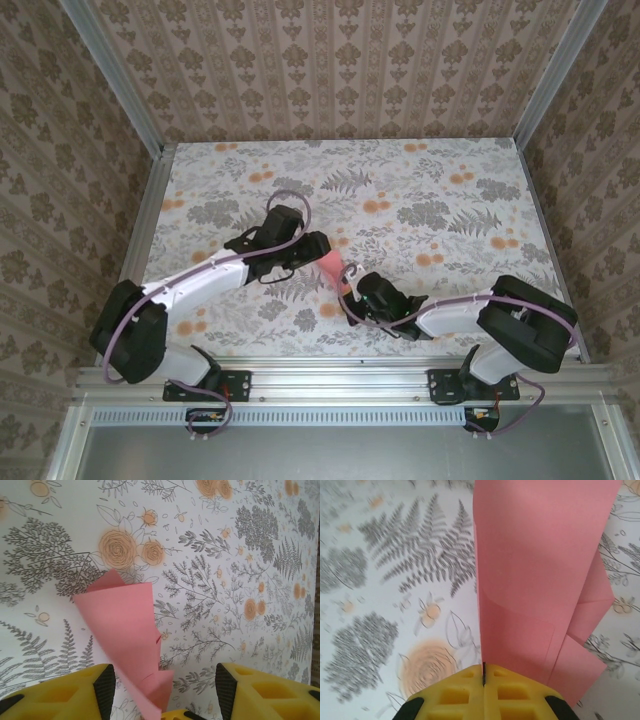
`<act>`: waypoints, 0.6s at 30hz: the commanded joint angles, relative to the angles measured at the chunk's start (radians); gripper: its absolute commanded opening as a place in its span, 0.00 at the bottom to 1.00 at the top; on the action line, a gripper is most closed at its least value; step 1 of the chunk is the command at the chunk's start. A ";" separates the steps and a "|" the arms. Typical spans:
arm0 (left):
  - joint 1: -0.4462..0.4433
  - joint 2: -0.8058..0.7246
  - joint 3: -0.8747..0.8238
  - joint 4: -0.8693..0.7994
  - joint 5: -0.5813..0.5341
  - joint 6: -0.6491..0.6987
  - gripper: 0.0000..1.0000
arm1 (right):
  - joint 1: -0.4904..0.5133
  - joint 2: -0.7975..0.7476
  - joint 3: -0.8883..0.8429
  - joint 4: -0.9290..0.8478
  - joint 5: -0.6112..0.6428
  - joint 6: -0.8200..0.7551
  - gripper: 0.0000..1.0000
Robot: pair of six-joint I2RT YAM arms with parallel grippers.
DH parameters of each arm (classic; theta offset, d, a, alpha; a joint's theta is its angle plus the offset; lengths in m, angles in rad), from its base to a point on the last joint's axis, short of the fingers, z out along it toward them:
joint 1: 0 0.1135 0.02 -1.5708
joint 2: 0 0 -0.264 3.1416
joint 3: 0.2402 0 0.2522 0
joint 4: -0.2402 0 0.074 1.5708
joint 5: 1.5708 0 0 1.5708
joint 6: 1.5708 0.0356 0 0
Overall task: Fold a paper plane with a square sheet of paper (pick it up from the middle)
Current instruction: Fold the wing for the fifth time at the center of the table.
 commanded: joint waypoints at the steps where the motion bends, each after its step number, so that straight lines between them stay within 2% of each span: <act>1: 0.001 -0.030 -0.028 -0.013 -0.044 -0.011 0.56 | -0.051 0.025 -0.049 0.179 -0.138 0.142 0.00; 10: -0.028 0.024 -0.008 -0.007 -0.006 0.029 0.40 | -0.149 0.097 -0.053 0.199 -0.249 0.301 0.00; 18: -0.051 0.117 0.030 0.030 0.044 0.043 0.34 | -0.196 0.117 -0.064 0.217 -0.268 0.445 0.00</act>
